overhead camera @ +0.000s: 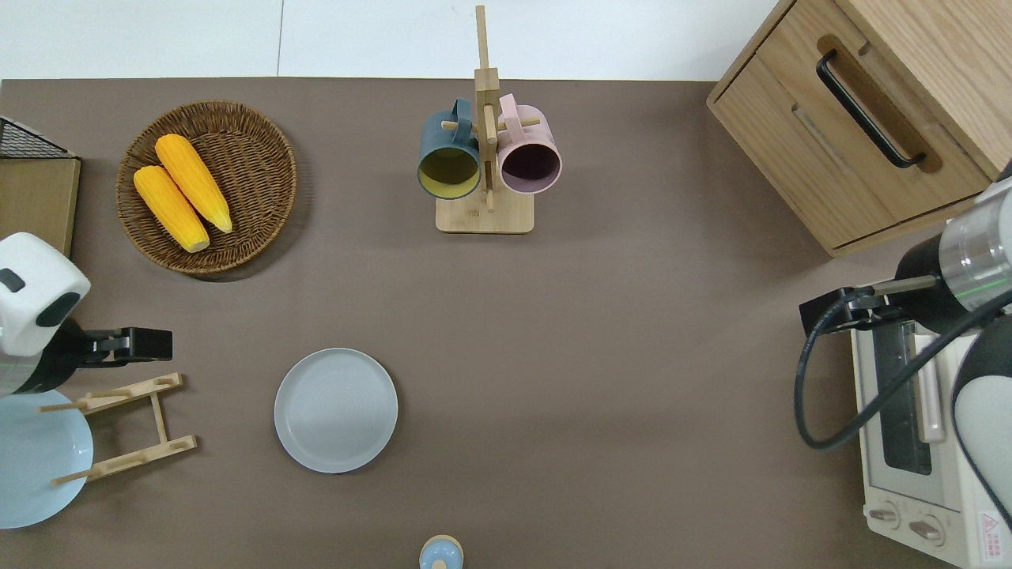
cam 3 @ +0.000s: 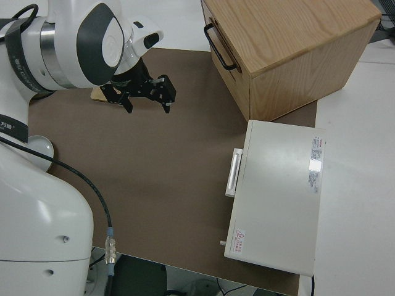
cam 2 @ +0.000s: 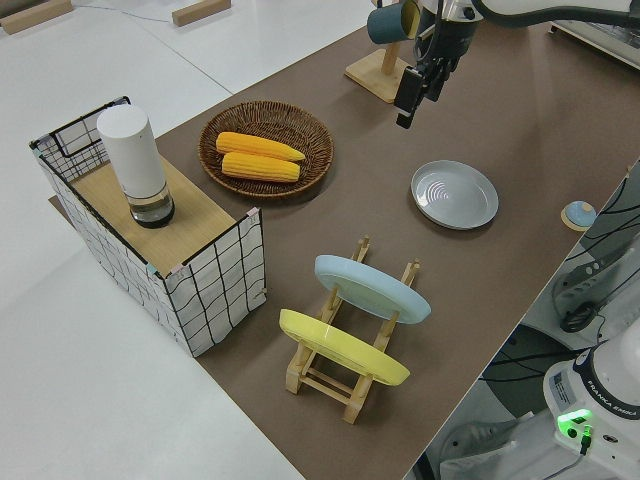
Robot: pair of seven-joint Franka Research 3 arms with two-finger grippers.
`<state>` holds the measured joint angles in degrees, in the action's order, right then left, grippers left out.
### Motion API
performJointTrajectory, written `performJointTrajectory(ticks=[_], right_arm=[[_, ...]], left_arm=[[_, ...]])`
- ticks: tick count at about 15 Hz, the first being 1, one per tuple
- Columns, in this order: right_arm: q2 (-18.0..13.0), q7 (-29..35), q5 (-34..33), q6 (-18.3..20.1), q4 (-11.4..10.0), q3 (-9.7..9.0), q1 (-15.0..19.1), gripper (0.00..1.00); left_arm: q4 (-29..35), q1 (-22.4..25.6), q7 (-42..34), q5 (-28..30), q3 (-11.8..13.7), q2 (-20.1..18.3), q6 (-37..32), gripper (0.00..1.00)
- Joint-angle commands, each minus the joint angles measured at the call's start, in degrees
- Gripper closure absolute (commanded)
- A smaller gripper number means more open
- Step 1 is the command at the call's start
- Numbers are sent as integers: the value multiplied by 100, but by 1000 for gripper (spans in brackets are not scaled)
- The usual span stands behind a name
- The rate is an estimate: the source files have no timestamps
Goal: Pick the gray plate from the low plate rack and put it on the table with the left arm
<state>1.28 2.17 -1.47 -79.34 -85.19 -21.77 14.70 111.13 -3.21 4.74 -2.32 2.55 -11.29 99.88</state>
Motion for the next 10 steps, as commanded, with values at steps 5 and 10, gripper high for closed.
performJointTrajectory(ticks=[5, 10], right_arm=[[-14, 73, -38, 85, 55, -134, 147, 17], [-14, 73, -38, 85, 55, -134, 147, 17]], left_arm=[[-785, -39, 44, -15, -52, 74, -575, 9], [-777, -30, 62, -102, -88, 92, -584, 9]])
